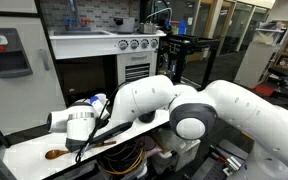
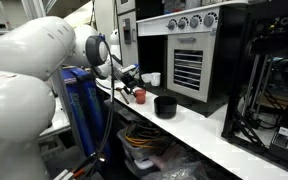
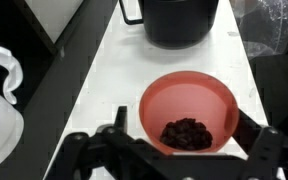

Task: Pick up the pink cup and pour it's content into the black bowl

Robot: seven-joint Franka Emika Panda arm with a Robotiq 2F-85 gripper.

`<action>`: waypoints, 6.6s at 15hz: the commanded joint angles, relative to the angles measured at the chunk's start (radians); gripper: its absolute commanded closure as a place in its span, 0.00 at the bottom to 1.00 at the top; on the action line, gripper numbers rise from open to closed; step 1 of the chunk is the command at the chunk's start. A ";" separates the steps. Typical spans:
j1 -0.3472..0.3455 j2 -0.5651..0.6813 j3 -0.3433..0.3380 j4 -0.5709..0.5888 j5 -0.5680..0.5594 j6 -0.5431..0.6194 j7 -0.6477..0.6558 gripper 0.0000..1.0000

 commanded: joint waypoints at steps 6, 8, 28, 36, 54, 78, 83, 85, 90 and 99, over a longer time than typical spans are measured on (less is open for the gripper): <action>0.013 0.049 -0.010 0.045 -0.021 -0.068 -0.039 0.00; 0.014 0.052 -0.009 0.045 -0.022 -0.074 -0.042 0.00; 0.032 0.101 -0.016 0.050 -0.119 -0.095 -0.099 0.00; 0.034 0.104 -0.018 0.045 -0.136 -0.101 -0.104 0.00; 0.006 0.042 0.008 0.065 -0.081 -0.113 -0.049 0.52; -0.200 -0.455 0.044 -0.381 0.267 0.053 0.129 0.52; -0.254 -0.534 0.037 -0.523 0.295 0.149 0.116 0.52; -0.288 -0.556 0.068 -0.568 0.265 0.164 0.116 0.52; -0.327 -0.608 0.083 -0.662 0.240 0.179 0.100 0.52; -0.421 -0.662 0.098 -0.777 0.286 0.376 0.099 0.52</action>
